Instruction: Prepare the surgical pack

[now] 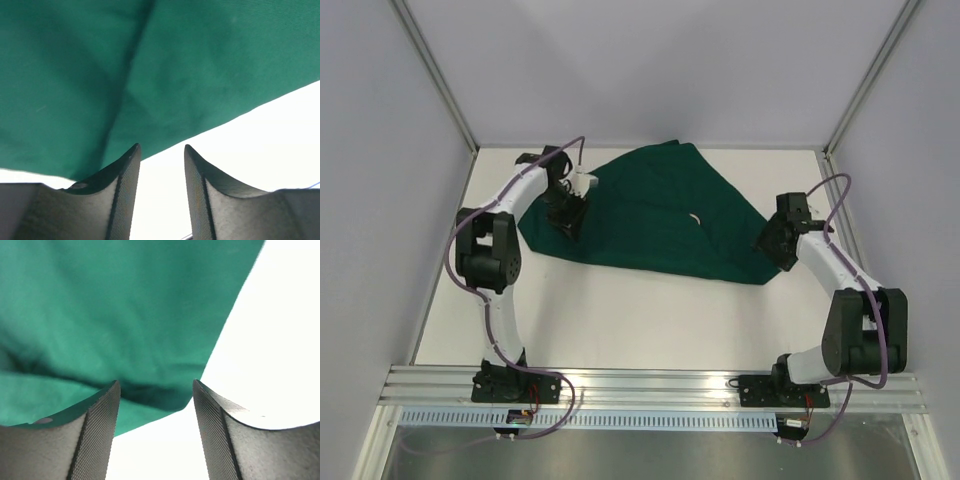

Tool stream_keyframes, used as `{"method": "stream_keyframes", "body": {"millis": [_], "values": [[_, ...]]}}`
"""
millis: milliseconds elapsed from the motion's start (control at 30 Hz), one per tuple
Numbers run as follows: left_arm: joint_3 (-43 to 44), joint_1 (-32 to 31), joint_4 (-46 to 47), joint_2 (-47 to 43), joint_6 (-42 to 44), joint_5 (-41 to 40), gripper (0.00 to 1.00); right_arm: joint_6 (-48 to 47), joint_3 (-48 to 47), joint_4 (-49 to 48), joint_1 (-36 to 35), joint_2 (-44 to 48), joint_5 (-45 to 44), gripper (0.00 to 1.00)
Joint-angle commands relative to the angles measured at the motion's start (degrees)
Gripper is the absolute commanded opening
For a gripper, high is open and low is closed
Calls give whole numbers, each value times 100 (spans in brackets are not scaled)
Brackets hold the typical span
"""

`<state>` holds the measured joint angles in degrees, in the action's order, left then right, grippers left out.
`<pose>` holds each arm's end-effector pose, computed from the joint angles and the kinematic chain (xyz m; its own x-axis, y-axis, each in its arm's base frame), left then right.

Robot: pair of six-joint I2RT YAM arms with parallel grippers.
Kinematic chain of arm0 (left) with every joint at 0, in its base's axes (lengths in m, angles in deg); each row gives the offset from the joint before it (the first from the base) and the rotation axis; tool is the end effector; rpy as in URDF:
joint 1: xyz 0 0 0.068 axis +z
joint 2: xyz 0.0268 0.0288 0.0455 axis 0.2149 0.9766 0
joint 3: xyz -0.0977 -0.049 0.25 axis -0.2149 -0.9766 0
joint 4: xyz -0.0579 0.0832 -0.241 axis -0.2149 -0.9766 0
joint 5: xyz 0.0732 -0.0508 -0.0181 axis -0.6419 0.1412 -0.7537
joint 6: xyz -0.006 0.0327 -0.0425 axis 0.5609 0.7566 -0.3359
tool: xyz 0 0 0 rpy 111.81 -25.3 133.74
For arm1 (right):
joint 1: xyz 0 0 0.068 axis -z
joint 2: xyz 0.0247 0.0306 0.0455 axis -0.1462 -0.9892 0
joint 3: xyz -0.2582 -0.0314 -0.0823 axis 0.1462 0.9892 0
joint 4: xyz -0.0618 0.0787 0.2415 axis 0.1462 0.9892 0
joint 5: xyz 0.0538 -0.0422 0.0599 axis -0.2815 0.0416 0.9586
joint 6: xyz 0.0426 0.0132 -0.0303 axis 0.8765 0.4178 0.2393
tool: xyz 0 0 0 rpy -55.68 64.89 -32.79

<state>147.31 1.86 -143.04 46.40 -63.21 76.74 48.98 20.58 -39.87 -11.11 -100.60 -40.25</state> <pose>0.3972 -0.0849 0.2127 -0.8730 0.4449 -0.1999 0.4846 0.8380 -0.2509 0.2759 0.0084 0.2135 -0.7170 0.5629 -0.4112 0.5500 0.8192 0.1623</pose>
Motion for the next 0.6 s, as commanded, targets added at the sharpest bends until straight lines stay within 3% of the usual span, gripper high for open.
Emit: {"method": "stream_keyframes", "body": {"millis": [0,233,367,567], "values": [[55,386,193,-602,-49,177,50,260,150,-142,513,236,-97,63],[-24,1519,668,-708,-875,371,58,611,580,-361,1376,237,-221,68],[28,1792,713,-436,-1104,415,63,507,652,-643,1615,0,-80,67],[73,1977,730,39,-1253,371,67,331,608,-1204,1623,-738,517,58]]}}
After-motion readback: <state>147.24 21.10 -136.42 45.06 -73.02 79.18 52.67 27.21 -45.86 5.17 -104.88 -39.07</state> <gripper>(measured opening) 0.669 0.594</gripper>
